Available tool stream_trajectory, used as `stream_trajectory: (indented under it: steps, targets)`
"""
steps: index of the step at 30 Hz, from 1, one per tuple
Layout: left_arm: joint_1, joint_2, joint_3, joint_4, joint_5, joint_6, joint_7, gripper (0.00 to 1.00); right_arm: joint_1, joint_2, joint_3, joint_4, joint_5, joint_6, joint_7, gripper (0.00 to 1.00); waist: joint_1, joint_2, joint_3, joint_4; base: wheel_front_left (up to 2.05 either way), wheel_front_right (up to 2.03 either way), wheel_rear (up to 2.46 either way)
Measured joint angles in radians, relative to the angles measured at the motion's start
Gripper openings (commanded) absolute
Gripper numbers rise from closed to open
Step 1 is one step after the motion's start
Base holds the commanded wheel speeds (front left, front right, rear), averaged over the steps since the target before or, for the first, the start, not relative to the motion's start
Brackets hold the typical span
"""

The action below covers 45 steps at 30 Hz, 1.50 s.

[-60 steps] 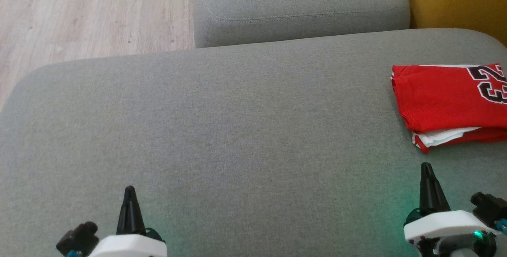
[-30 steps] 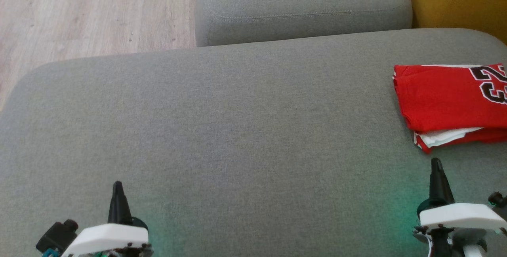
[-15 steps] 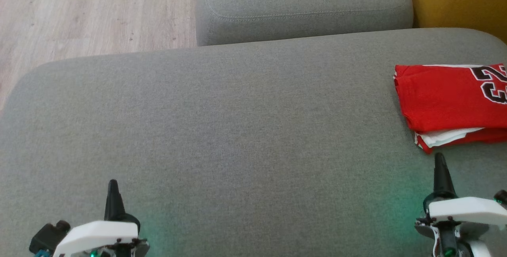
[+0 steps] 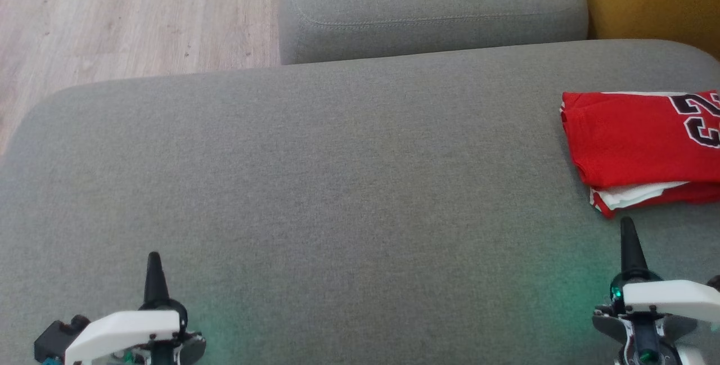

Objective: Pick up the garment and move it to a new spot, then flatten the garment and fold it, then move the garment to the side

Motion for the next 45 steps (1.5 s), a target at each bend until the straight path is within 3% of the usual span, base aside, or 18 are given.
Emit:
stream_trajectory:
  steps: [38, 45]
  targets:
    - [-0.042, -0.001, 0.072, -0.020, -0.354, -0.050, 0.107, 0.00, -0.040, 0.000, -0.031, -0.027, 0.428, 0.000, 0.105, 0.00, 0.0000, 0.0000, 0.005, 0.006, 0.00, 0.00, 0.00]
    - [-0.042, -0.001, 0.074, -0.020, -0.359, -0.050, 0.107, 0.00, -0.040, 0.000, -0.032, -0.029, 0.436, 0.000, 0.107, 0.00, 0.0000, 0.0000, 0.005, 0.006, 0.00, 0.00, 0.00]
